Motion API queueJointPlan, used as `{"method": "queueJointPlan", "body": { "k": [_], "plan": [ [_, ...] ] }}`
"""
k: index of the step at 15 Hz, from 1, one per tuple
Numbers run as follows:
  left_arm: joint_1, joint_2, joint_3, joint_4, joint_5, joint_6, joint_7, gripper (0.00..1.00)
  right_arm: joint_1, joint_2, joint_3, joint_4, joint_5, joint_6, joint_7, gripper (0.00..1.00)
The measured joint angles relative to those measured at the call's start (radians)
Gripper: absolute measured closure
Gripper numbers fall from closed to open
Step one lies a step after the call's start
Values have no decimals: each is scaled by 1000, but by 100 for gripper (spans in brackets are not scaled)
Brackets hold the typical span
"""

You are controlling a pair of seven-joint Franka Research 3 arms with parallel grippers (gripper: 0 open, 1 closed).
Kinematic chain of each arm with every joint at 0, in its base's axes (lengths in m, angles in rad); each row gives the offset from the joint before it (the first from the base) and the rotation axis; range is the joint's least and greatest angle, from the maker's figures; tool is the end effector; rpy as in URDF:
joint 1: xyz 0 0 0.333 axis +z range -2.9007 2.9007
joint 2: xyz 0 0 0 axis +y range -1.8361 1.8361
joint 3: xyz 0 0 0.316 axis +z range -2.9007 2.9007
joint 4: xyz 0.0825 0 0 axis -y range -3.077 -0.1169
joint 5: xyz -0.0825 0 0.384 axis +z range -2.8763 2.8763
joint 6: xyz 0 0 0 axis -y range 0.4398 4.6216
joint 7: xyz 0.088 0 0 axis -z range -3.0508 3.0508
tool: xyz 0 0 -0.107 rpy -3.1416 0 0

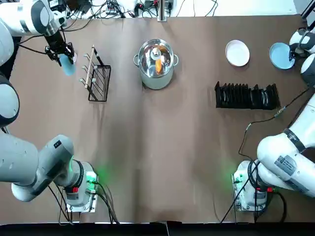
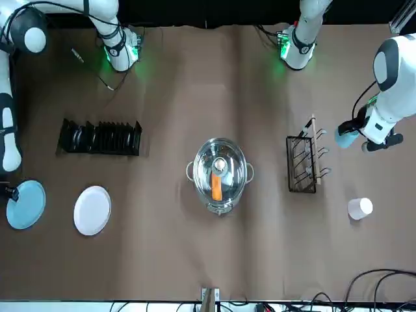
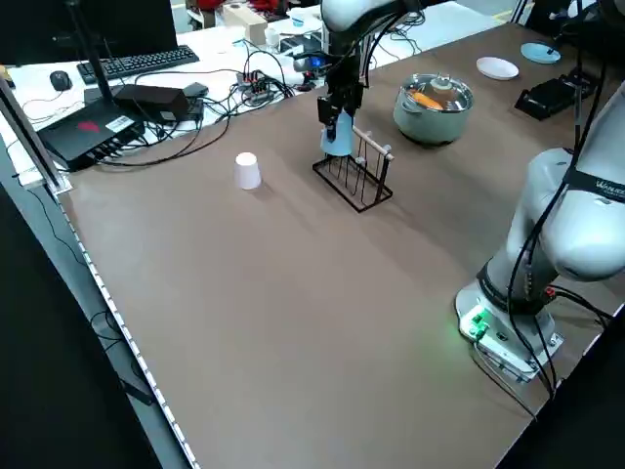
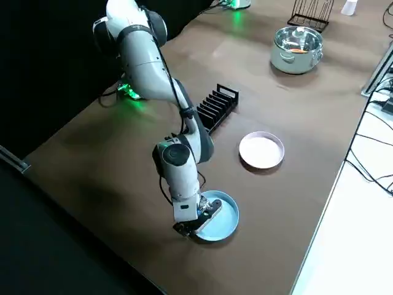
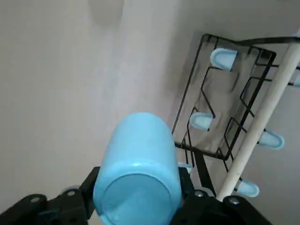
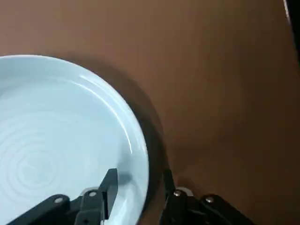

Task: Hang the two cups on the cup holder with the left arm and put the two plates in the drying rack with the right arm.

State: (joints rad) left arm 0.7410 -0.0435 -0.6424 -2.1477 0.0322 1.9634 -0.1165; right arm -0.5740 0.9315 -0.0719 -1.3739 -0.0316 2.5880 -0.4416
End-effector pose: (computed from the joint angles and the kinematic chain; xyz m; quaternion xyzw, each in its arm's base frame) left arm 0.5115 0.0510 0.4054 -0.9917 -0.1010 0.0745 0.0280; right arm 0.6132 -0.4449 0.1821 0.9867 -0.0705 0.1022 0.1046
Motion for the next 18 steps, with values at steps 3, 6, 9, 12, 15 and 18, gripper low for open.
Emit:
{"method": "queueJointPlan", "body": {
  "k": [3,6,9,12,15,18],
  "plan": [
    [-1,21,-14,0,-1,60,-38,31,0,6,2,3,16,6,1,63],
    [-10,54,-26,2,-1,109,-78,31,0,5,3,7,17,10,1,89],
    [-22,81,-30,17,-1,122,-103,31,2,3,10,24,17,4,0,93],
    [-31,90,-30,48,-1,122,-132,31,24,-20,15,42,16,-97,-2,93],
    [-47,98,-31,56,-1,122,-148,31,78,-98,17,64,15,-306,-40,95],
    [-48,115,-30,56,-1,124,-149,31,146,-210,16,70,-3,-502,-94,97]
  ]
}}
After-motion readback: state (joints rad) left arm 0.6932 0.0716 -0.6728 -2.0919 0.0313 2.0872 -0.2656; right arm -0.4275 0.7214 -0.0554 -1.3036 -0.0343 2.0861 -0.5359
